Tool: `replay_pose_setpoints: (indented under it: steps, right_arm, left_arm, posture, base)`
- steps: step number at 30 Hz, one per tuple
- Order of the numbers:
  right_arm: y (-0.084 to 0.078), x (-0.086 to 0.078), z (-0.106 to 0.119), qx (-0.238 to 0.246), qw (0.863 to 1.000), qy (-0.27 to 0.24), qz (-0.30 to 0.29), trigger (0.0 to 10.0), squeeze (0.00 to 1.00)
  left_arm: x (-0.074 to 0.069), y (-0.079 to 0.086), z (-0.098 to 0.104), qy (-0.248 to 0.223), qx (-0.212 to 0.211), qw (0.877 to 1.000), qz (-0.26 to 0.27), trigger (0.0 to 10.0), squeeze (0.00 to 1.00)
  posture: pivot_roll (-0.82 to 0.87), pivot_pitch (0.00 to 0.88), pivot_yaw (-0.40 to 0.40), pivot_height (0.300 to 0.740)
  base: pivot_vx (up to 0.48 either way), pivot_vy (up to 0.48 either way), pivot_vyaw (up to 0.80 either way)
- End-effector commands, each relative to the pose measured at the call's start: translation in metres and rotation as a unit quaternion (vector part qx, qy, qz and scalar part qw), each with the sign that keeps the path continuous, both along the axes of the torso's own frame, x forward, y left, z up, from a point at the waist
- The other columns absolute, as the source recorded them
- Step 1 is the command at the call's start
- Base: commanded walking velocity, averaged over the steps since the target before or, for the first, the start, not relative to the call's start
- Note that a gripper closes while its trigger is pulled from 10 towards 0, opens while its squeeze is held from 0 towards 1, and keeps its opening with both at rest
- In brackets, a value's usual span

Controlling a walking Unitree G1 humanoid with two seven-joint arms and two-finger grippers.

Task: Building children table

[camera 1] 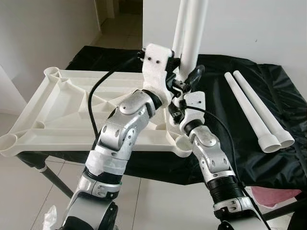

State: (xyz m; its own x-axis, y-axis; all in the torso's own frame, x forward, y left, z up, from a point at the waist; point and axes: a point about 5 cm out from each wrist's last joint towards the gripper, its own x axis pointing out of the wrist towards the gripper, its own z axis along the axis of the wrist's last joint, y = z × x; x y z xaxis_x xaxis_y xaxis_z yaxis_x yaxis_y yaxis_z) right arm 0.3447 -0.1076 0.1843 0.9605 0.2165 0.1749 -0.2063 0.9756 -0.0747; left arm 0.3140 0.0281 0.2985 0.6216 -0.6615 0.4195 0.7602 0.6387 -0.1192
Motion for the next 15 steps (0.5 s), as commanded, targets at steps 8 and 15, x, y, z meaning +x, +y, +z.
replay_pose_setpoints:
  steps: [8,15]
  right_arm:
    - [-0.015,-0.003,0.001,0.039,0.999,0.000,-0.021,6.5,0.00]
    - [-0.020,-0.012,0.009,0.050,0.998,-0.030,-0.010,10.0,0.00]
  left_arm:
    - [0.008,0.036,-0.006,0.026,-0.015,0.999,0.033,10.0,0.00]
    - [0.005,0.045,-0.044,0.059,0.039,0.996,0.060,10.0,0.00]
  posture:
    - [0.02,0.019,-0.019,0.740]
    - [0.03,0.027,-0.026,0.740]
  base:
    - [0.000,0.000,0.00]
    - [0.000,0.000,0.00]
